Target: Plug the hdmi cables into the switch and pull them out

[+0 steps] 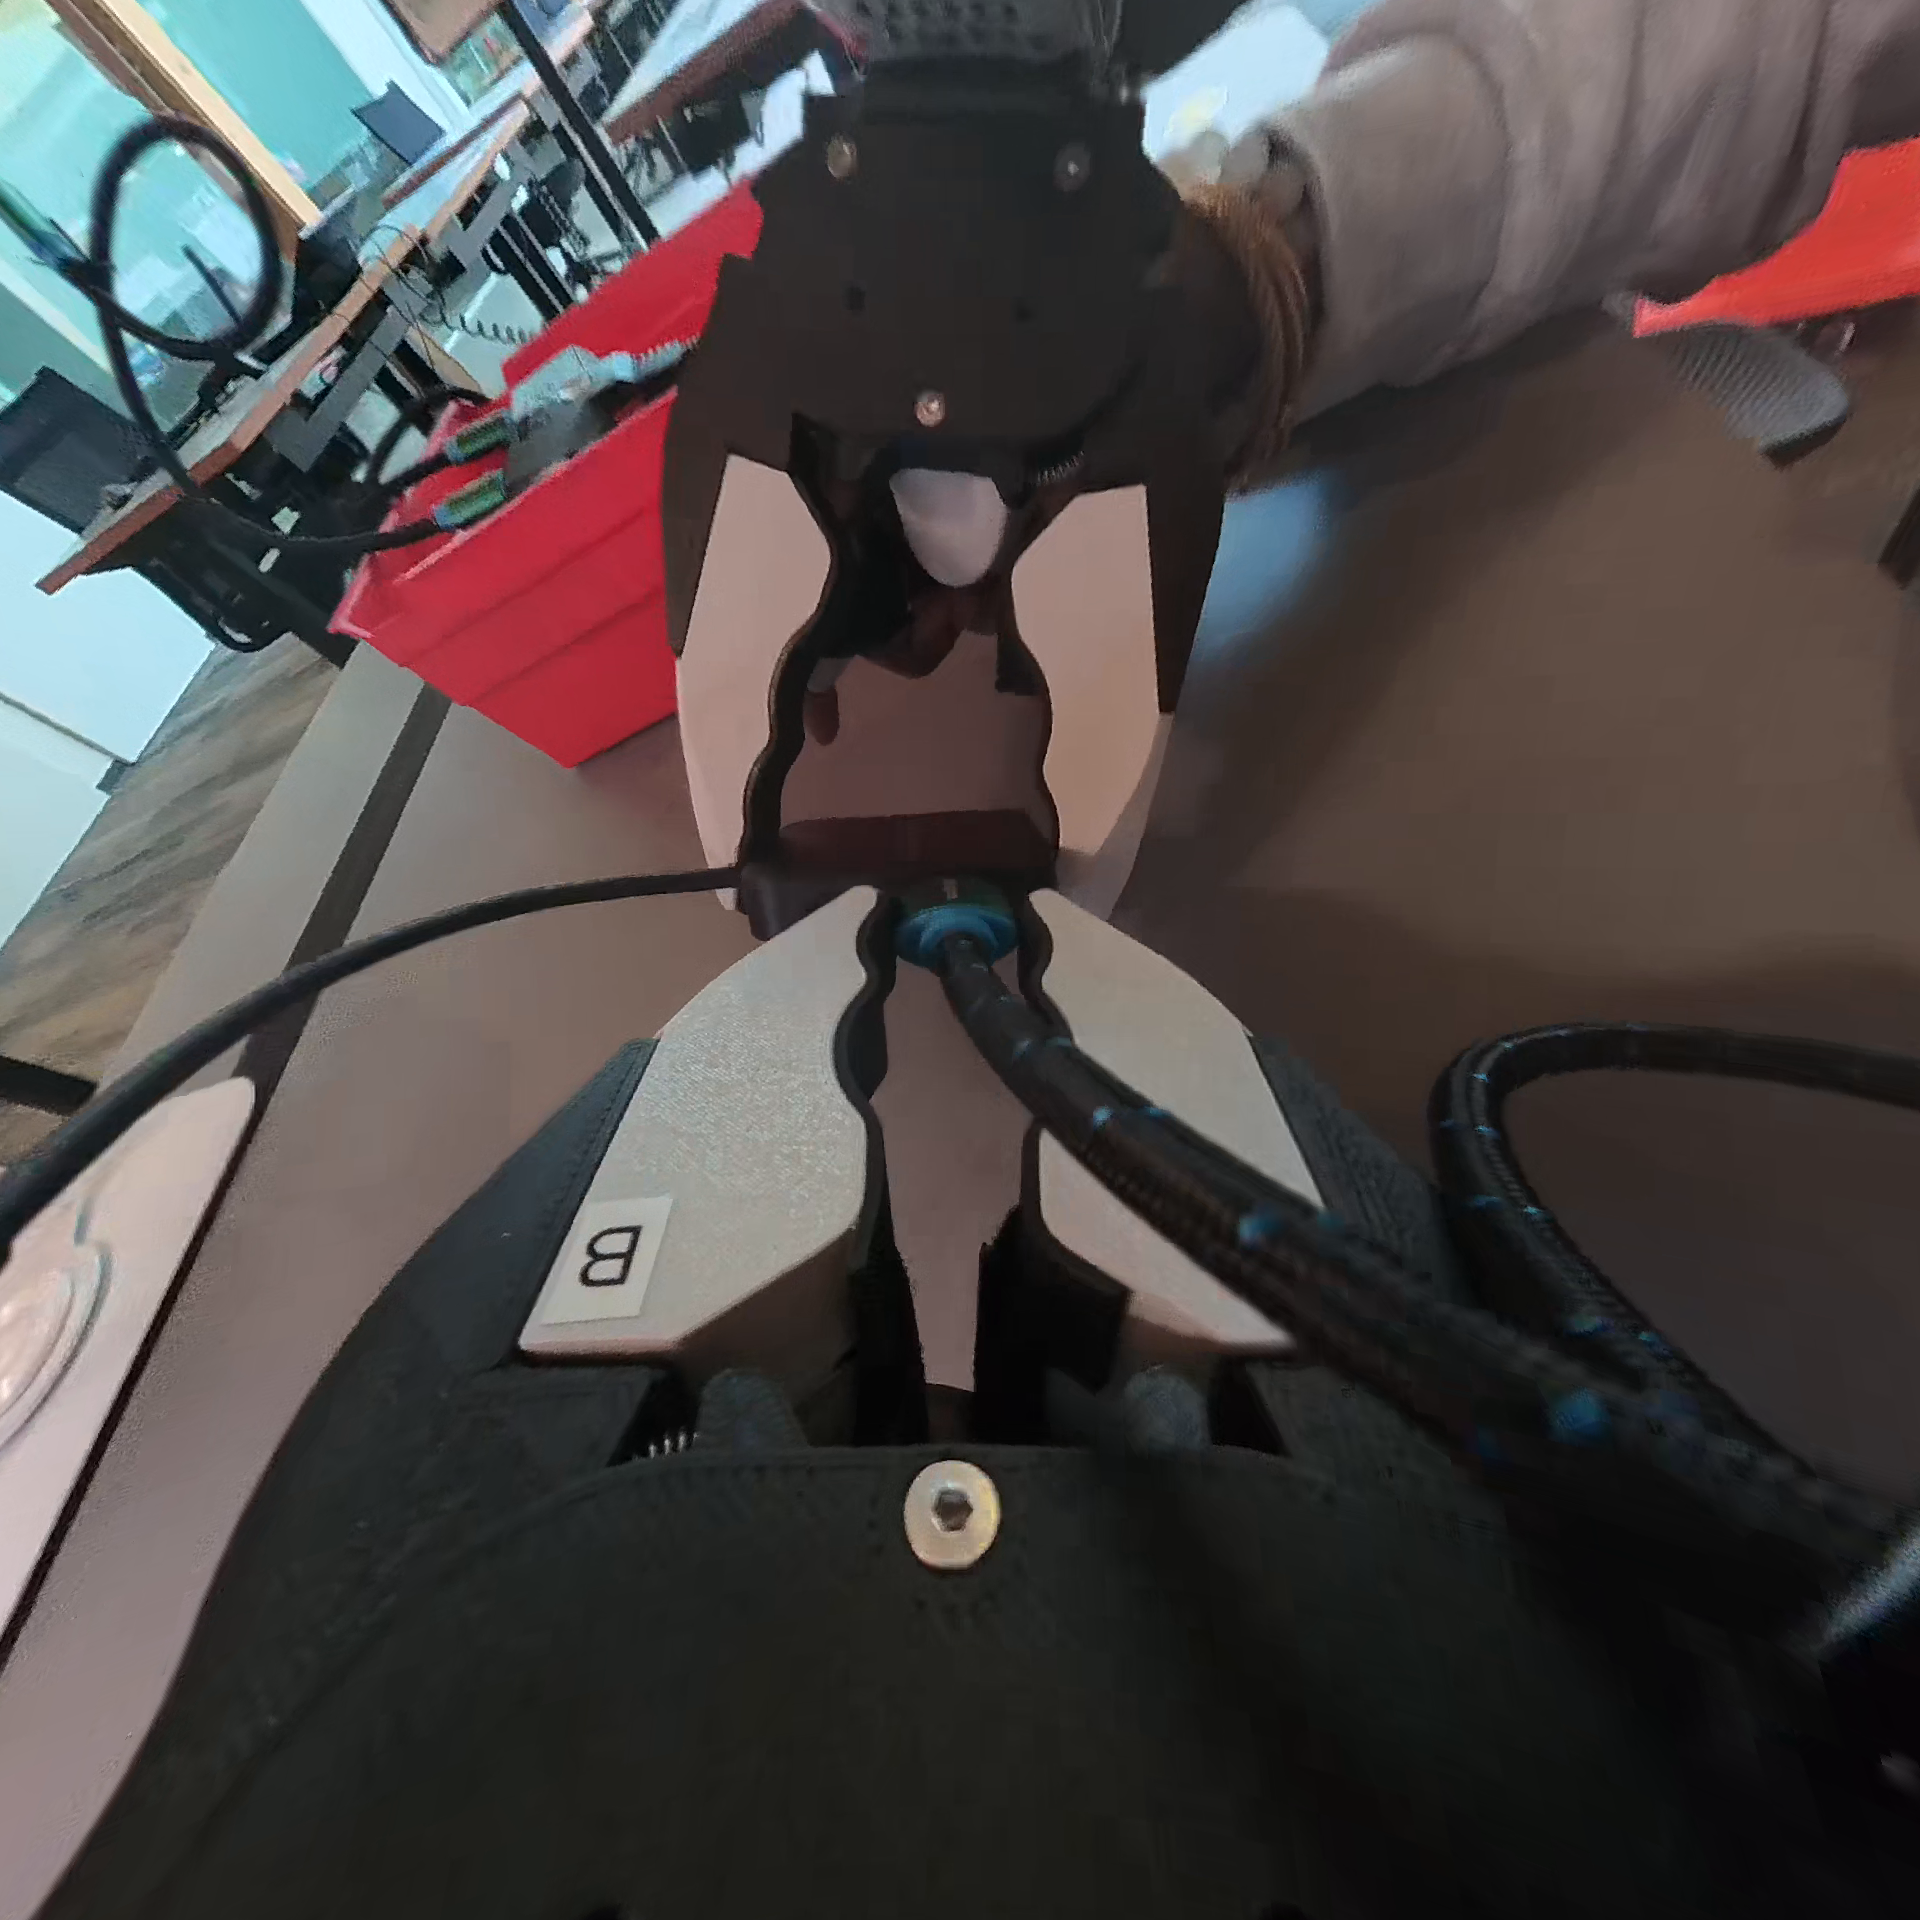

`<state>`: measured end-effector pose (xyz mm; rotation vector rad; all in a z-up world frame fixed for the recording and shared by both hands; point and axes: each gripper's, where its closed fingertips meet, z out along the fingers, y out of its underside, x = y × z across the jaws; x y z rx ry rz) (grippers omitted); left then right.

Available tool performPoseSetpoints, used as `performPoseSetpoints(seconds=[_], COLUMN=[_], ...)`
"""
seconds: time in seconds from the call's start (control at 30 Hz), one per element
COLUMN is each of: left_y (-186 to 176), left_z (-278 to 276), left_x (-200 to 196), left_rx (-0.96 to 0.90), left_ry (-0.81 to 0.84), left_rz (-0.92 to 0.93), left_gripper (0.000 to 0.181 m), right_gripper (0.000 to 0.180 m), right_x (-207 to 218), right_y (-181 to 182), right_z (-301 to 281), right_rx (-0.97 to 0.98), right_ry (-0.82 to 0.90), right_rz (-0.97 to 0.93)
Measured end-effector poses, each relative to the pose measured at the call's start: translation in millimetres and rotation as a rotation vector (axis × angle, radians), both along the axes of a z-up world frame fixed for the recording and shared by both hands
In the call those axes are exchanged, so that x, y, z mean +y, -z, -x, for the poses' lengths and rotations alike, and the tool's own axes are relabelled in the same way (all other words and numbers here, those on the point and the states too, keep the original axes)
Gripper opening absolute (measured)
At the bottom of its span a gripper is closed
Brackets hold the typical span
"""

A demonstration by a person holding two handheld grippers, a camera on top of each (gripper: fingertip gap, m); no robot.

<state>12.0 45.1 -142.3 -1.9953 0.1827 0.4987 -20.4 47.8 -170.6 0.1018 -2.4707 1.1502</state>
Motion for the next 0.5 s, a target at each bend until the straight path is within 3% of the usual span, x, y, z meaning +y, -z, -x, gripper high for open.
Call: performPoseSetpoints(seconds=[0.13,0.5], left_y=[-14.3,3.1], left_z=[-4.0,6.0], left_x=[3.5,3.6], left_rx=[-0.049,0.077], left_ry=[0.012,-0.067], left_rz=[-0.092,0.051], left_gripper=[0.021,0.022], right_gripper=[0.075,0.075], right_x=[-3.6,-0.4], right_y=[-15.8,-3.2], right_z=[-5.3,2.0], right_rx=[-0.004,0.003], right_ry=[-0.036,0.001], right_rz=[0.089,0.035])
